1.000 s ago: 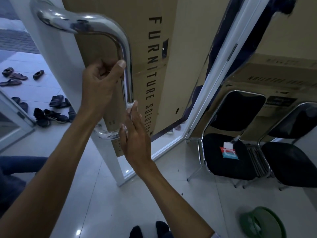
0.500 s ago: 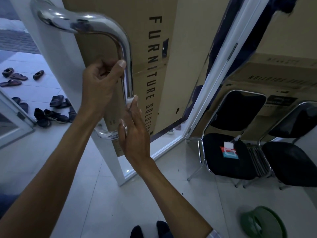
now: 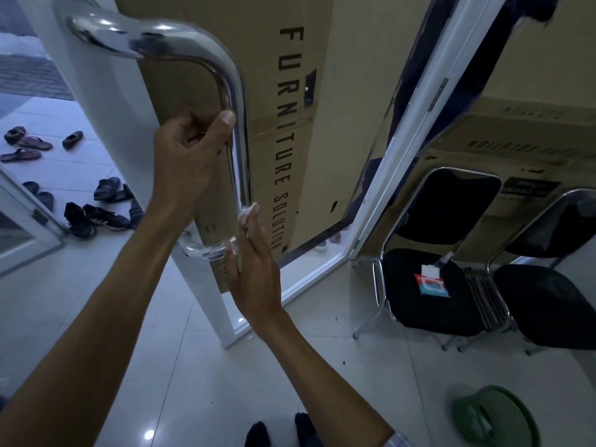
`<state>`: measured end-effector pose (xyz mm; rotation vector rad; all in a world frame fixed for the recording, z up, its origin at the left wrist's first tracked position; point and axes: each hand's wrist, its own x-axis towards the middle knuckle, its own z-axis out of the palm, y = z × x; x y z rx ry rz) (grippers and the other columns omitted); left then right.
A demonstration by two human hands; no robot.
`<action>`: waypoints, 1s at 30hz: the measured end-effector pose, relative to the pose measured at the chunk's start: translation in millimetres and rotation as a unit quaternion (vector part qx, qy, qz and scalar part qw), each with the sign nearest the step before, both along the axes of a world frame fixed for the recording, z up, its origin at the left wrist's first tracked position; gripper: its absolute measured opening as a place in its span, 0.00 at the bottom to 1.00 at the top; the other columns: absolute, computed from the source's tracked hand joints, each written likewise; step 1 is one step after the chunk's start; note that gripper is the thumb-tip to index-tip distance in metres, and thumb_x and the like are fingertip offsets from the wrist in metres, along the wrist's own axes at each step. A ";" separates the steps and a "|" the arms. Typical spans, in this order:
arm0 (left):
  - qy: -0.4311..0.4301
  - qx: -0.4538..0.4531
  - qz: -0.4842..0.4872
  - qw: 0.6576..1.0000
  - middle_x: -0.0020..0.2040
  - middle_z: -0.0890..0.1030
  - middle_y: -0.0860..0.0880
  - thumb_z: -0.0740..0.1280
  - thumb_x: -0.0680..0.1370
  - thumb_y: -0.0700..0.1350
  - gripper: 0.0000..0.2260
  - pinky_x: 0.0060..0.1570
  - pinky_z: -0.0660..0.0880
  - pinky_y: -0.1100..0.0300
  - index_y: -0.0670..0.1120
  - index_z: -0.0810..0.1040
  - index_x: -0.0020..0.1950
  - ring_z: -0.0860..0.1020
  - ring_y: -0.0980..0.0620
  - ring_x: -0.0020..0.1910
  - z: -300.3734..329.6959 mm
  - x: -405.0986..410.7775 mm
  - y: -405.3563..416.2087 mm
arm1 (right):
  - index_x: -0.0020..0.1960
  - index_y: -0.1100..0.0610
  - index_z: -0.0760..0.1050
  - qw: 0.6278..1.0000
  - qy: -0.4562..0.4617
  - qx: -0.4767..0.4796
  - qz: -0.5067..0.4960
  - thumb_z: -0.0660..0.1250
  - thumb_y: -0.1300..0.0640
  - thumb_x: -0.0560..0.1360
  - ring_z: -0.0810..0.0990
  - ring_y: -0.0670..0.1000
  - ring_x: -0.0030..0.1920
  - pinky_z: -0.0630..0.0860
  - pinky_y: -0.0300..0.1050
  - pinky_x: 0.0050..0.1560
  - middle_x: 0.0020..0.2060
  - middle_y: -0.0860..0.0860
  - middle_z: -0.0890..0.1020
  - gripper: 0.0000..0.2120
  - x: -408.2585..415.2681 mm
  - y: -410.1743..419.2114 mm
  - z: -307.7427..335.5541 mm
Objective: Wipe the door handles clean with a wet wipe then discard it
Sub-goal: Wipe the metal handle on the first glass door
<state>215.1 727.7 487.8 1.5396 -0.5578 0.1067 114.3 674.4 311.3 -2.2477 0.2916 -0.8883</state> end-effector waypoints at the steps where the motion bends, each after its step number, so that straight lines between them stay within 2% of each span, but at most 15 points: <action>1: 0.000 0.000 0.000 1.000 0.45 0.85 0.55 0.71 0.81 0.54 0.06 0.55 0.82 0.56 0.52 0.82 0.50 0.84 0.54 0.48 0.1 0.0 0.2 | 0.85 0.60 0.56 1.000 0.006 0.010 -0.001 0.60 0.55 0.88 0.56 0.49 0.84 0.69 0.57 0.78 0.85 0.52 0.53 0.28 0.1 1.6 -0.6; 5: 0.000 0.000 -0.004 1.000 0.44 0.85 0.56 0.71 0.81 0.54 0.06 0.54 0.81 0.59 0.53 0.82 0.50 0.84 0.56 0.48 0.7 -0.3 1.0 | 0.86 0.58 0.50 0.999 0.031 0.028 0.022 0.55 0.51 0.89 0.56 0.49 0.84 0.72 0.59 0.75 0.86 0.47 0.48 0.29 -2.7 2.1 -1.5; 8: 0.003 0.000 -0.002 1.000 0.44 0.85 0.55 0.72 0.81 0.53 0.08 0.53 0.81 0.59 0.50 0.82 0.51 0.84 0.56 0.47 0.1 0.6 1.1 | 0.85 0.59 0.53 0.999 0.009 0.021 0.026 0.57 0.53 0.88 0.58 0.51 0.84 0.74 0.58 0.74 0.86 0.48 0.49 0.29 0.8 -1.2 13.8; 12: 0.011 -0.007 -0.002 1.000 0.43 0.85 0.57 0.72 0.80 0.53 0.06 0.54 0.82 0.56 0.52 0.82 0.51 0.84 0.55 0.47 0.6 0.6 0.8 | 0.83 0.62 0.59 0.999 -0.046 -0.003 0.028 0.61 0.56 0.87 0.55 0.49 0.84 0.65 0.53 0.81 0.85 0.56 0.54 0.27 9.4 -8.8 32.7; 15: 0.007 -0.008 -0.005 1.000 0.44 0.85 0.55 0.72 0.80 0.53 0.08 0.55 0.82 0.54 0.50 0.82 0.51 0.84 0.54 0.47 0.2 0.3 1.3 | 0.84 0.61 0.57 0.999 -0.021 -0.013 0.043 0.61 0.56 0.87 0.53 0.47 0.84 0.69 0.55 0.78 0.85 0.54 0.53 0.28 3.3 -13.4 18.4; 17: 0.004 -0.004 -0.004 1.000 0.44 0.85 0.55 0.72 0.80 0.54 0.08 0.56 0.82 0.53 0.50 0.82 0.50 0.84 0.54 0.47 0.1 0.6 1.9 | 0.85 0.60 0.56 0.999 -0.004 -0.014 0.048 0.61 0.55 0.88 0.53 0.48 0.85 0.70 0.53 0.78 0.86 0.52 0.52 0.29 -0.8 -13.1 13.7; 21: -0.002 0.005 0.008 1.000 0.42 0.85 0.59 0.71 0.81 0.55 0.07 0.53 0.82 0.57 0.53 0.82 0.50 0.84 0.57 0.46 0.0 -0.9 -0.2 | 0.83 0.61 0.59 0.998 -0.054 -0.008 0.040 0.57 0.52 0.88 0.56 0.52 0.84 0.62 0.45 0.81 0.85 0.55 0.54 0.27 9.4 -10.6 46.1; 24: 0.000 0.015 0.023 1.000 0.41 0.84 0.62 0.70 0.81 0.55 0.06 0.51 0.82 0.62 0.55 0.81 0.49 0.83 0.61 0.44 1.2 -2.1 -1.3 | 0.82 0.62 0.63 0.996 -0.083 -0.017 0.035 0.58 0.54 0.87 0.57 0.53 0.84 0.57 0.43 0.82 0.84 0.57 0.56 0.25 17.2 -13.4 59.8; 28: 0.006 0.005 0.010 1.000 0.44 0.85 0.54 0.72 0.80 0.54 0.13 0.53 0.82 0.56 0.44 0.83 0.53 0.84 0.54 0.46 0.9 0.0 0.2 | 0.82 0.65 0.61 0.995 -0.069 -0.043 0.049 0.59 0.56 0.87 0.56 0.54 0.84 0.54 0.40 0.82 0.84 0.59 0.57 0.26 8.6 -18.2 36.9; 30: 0.008 0.001 0.005 1.000 0.44 0.85 0.53 0.73 0.80 0.53 0.12 0.53 0.82 0.55 0.44 0.83 0.52 0.84 0.53 0.46 1.2 0.1 0.1 | 0.82 0.66 0.61 0.994 -0.077 -0.048 0.053 0.58 0.56 0.87 0.57 0.56 0.84 0.52 0.42 0.83 0.84 0.61 0.57 0.26 7.8 -19.0 38.2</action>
